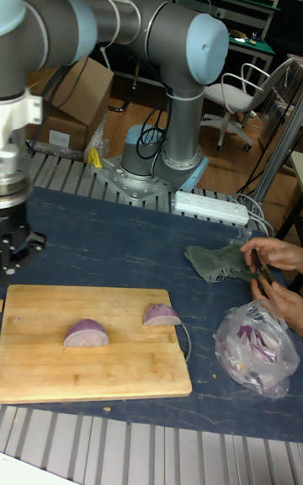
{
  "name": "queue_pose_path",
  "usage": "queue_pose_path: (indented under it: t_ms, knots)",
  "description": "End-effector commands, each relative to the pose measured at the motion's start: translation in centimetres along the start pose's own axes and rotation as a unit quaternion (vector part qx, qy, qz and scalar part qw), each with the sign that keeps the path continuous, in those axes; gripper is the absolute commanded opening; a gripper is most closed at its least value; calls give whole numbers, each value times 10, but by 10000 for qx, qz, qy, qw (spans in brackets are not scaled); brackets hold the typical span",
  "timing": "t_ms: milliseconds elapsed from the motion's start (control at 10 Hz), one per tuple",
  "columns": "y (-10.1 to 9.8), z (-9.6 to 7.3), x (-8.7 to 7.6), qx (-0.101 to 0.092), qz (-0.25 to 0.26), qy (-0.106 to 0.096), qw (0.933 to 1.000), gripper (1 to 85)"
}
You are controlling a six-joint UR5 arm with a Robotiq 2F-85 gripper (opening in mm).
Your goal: Chop the onions
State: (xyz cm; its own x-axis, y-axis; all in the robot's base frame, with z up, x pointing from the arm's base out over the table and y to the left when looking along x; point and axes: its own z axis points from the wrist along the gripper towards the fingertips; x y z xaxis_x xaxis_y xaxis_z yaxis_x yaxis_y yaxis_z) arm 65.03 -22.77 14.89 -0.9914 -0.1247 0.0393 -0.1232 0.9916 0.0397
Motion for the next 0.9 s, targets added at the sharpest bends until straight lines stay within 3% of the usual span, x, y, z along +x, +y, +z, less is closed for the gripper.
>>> queue_pose_path:
  t_ms: [0,400,600,800]
  knots:
    - [-31,10,23,120,-428,299,9986,323]
    - [-50,20,17,269,-613,230,9975,337]
    - [-50,25,10,247,-617,180,9976,337]
    - [-44,30,-1,110,-642,84,9978,337]
